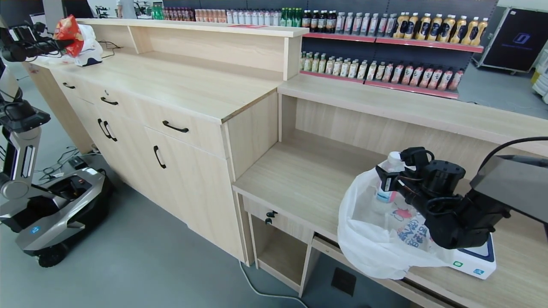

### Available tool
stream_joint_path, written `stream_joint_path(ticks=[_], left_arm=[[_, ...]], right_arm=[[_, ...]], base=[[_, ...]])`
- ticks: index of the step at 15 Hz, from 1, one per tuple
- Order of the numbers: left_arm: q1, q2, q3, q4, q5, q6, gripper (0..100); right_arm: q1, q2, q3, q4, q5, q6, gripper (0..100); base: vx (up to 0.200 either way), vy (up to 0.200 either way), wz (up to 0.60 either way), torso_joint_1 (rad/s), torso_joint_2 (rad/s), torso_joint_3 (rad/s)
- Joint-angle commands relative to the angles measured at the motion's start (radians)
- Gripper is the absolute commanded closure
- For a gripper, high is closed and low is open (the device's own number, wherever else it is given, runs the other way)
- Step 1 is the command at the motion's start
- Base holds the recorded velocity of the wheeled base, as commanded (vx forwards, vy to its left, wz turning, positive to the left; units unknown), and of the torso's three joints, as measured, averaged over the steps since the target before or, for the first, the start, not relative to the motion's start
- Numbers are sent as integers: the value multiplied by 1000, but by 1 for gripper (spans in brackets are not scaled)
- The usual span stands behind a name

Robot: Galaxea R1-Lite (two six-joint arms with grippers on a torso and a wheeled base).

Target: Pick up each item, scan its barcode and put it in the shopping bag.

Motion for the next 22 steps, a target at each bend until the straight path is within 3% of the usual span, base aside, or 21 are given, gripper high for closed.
stream_joint_path(ticks=[1, 7, 8, 13, 16, 20, 22], left_arm=[[1, 0, 0, 0, 1, 0, 100], [1, 0, 0, 0, 1, 0, 100], [1, 0, 0, 0, 1, 0, 100], [1, 0, 0, 0, 1, 0, 100], [1, 0, 0, 0, 1, 0, 100], [1, 0, 0, 0, 1, 0, 100], [1, 0, 0, 0, 1, 0, 100]], right_arm=[[-1, 37, -22, 5, 2, -2, 100], [-1, 41, 27, -4, 4, -18, 100], [-1, 28, 28, -2, 4, -18, 0], [22, -227, 100, 63, 5, -30, 0], [-21, -450, 301, 71, -1, -157, 0], [-105, -667, 308, 353, -3, -154, 0], [-168, -769, 403, 398, -3, -148, 0]], base=[[0, 0, 0, 0, 0, 0], [0, 0, 0, 0, 0, 0], [0, 0, 0, 0, 0, 0], [0, 0, 0, 0, 0, 0], [0, 0, 0, 0, 0, 0], [0, 0, 0, 0, 0, 0], [0, 0, 0, 0, 0, 0]])
